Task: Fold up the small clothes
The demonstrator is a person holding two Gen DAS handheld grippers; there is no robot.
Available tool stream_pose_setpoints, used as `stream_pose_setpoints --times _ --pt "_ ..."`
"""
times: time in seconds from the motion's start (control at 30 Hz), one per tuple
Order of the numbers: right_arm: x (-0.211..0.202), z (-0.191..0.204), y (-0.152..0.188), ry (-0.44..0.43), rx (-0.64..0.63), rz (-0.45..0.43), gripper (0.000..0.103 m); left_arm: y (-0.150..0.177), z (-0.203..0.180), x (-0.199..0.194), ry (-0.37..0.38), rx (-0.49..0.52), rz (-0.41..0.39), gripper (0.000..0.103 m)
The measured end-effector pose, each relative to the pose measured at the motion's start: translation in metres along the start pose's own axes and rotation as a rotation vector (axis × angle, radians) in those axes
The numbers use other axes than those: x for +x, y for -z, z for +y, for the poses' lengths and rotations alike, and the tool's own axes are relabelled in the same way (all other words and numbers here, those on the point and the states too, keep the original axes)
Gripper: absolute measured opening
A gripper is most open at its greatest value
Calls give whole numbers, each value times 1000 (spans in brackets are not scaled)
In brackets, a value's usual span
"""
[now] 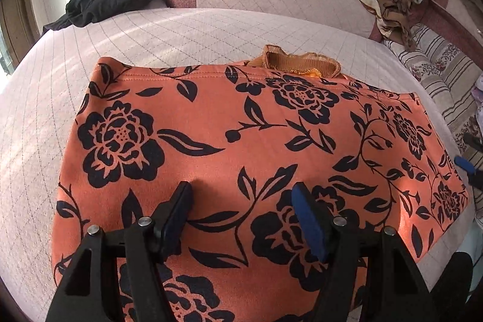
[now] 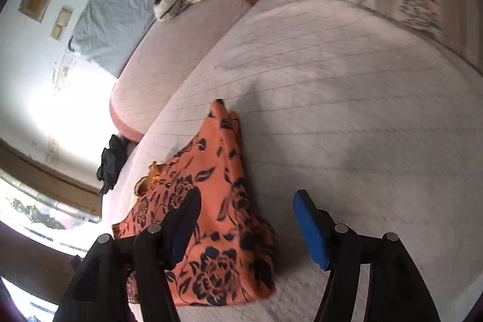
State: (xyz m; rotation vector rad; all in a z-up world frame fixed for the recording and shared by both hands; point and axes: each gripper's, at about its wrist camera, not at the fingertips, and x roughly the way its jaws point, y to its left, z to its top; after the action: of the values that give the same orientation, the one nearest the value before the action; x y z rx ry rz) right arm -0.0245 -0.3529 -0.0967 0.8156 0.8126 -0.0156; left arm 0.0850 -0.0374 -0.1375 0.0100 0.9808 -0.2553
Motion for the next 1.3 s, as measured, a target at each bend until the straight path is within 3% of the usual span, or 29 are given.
stream_pose_setpoints --times 0.1,0.17,0.2,0.23,0.27,0.3,0.37,0.43,0.5,0.53,0.57,0.63,0.7,0.8,0.93,1.0,1.07,1.17,1.3 --pt "57 24 -40 -16 -98 101 67 0 -1 1 -10 6 6 70" --pt "101 32 -59 -23 -120 221 65 -1 -1 0 -9 7 11 70" --pt "118 34 -66 16 -130 248 65 0 0 1 -7 7 12 70" --pt "130 33 -69 43 -128 264 53 0 0 1 -5 7 13 70" --pt "136 34 -73 48 -118 269 21 -1 0 1 -2 8 12 70" --pt "136 37 -75 56 -114 263 13 -1 -1 2 1 10 13 70" --pt "122 50 -75 78 -174 176 11 -1 -1 3 6 12 11 71" --pt "126 34 -75 169 -119 154 11 0 -2 3 -3 24 10 71" --pt "127 12 -76 128 -4 155 14 1 -3 1 -12 34 14 71" --pt "122 13 -76 115 -5 137 25 1 -3 1 -9 32 18 71" --pt "115 19 -75 152 -32 115 40 0 -2 1 -7 30 21 72" --pt "97 35 -71 262 -109 60 60 -1 -3 2 -11 25 25 72" --pt "72 53 -64 267 -159 -1 60 -1 -5 3 -17 23 23 72" --pt "43 85 -43 172 -209 -22 60 -1 -7 3 -22 29 23 72" --pt "52 117 6 18 -241 110 65 -1 -6 2 -14 35 37 72" --pt "73 112 27 38 -221 173 65 -1 -2 -6 -5 20 46 72" --pt "99 92 42 116 -184 237 65 1 8 -26 23 -33 19 72" --pt "99 85 48 99 -184 197 65 16 44 -69 43 -120 -72 72" --pt "102 78 43 72 -165 213 65 56 117 -83 77 -389 -44 72"
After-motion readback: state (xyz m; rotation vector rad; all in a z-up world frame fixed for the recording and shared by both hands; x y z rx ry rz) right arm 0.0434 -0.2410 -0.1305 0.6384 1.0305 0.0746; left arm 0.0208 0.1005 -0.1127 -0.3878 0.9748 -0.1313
